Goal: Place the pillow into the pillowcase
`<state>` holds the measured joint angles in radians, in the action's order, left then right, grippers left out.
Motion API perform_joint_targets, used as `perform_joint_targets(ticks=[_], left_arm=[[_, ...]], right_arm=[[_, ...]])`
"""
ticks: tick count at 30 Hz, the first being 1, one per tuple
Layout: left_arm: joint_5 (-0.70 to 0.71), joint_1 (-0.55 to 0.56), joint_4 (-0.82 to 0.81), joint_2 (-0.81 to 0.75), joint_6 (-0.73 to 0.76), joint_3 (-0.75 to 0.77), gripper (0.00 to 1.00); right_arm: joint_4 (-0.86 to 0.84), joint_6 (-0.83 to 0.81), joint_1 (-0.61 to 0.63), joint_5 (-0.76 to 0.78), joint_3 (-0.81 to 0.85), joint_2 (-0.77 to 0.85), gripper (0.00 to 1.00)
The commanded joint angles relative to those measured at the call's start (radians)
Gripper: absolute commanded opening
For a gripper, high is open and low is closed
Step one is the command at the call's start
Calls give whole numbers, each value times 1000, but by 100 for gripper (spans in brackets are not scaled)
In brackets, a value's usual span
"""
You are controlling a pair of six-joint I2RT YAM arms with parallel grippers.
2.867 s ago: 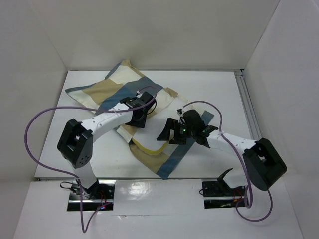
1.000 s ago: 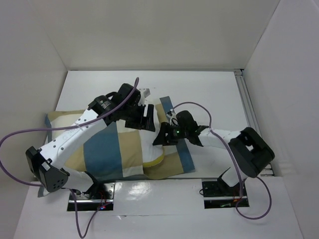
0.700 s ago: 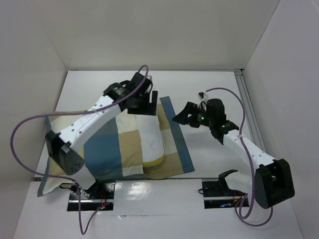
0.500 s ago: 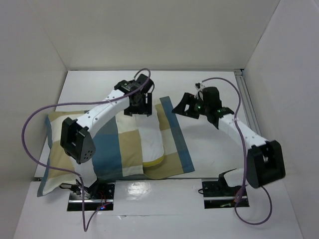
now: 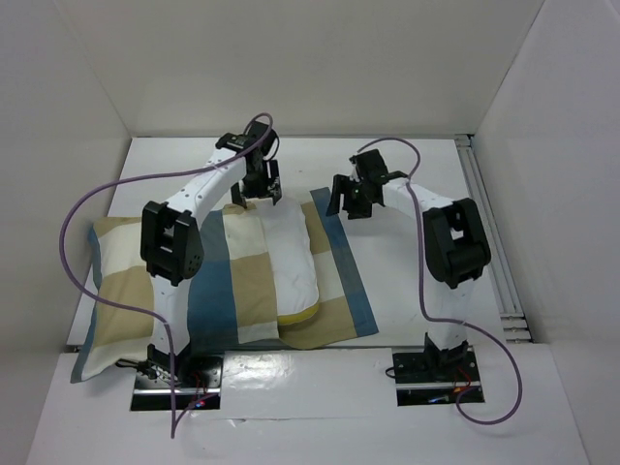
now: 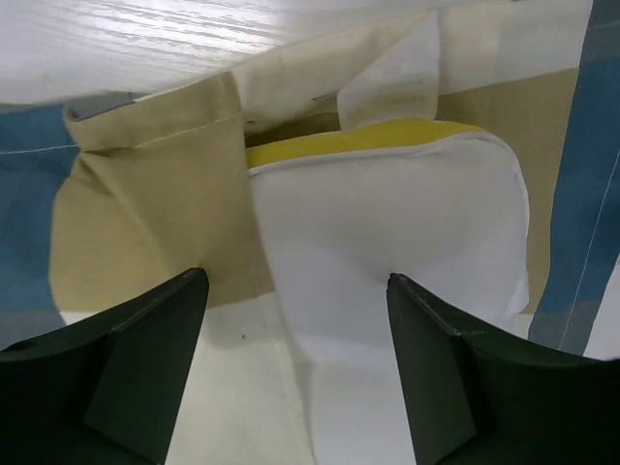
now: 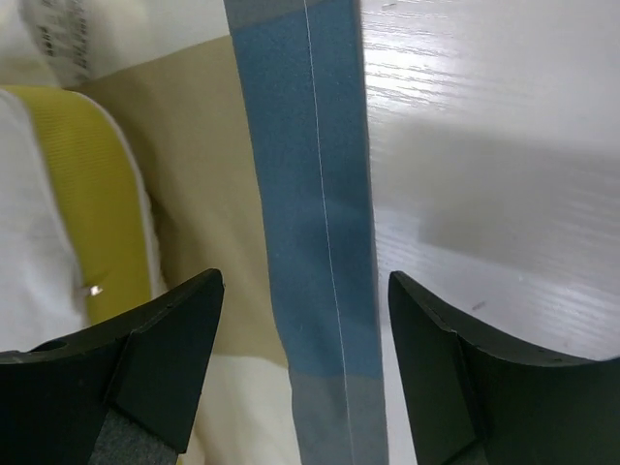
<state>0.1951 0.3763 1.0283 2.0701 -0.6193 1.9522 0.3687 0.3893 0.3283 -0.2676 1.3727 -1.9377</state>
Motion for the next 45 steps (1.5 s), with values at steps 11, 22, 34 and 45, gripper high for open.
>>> perform_joint_targets(ticks=[11,22,34,45], left_arm=[[-68,-42,66,-2,35,-56,87],[-121,-19,96,19,107,111,81],[-83,70,151,1,89,107,84],[-118,139,187,-50,70,19,90]], right_arm=[[122,-82,126,108,219,-216,59],[50,-13,104,163,102,-88,51],[153,-93,92,177,100,-101,90],[150,-116,202,153,143,-188,69]])
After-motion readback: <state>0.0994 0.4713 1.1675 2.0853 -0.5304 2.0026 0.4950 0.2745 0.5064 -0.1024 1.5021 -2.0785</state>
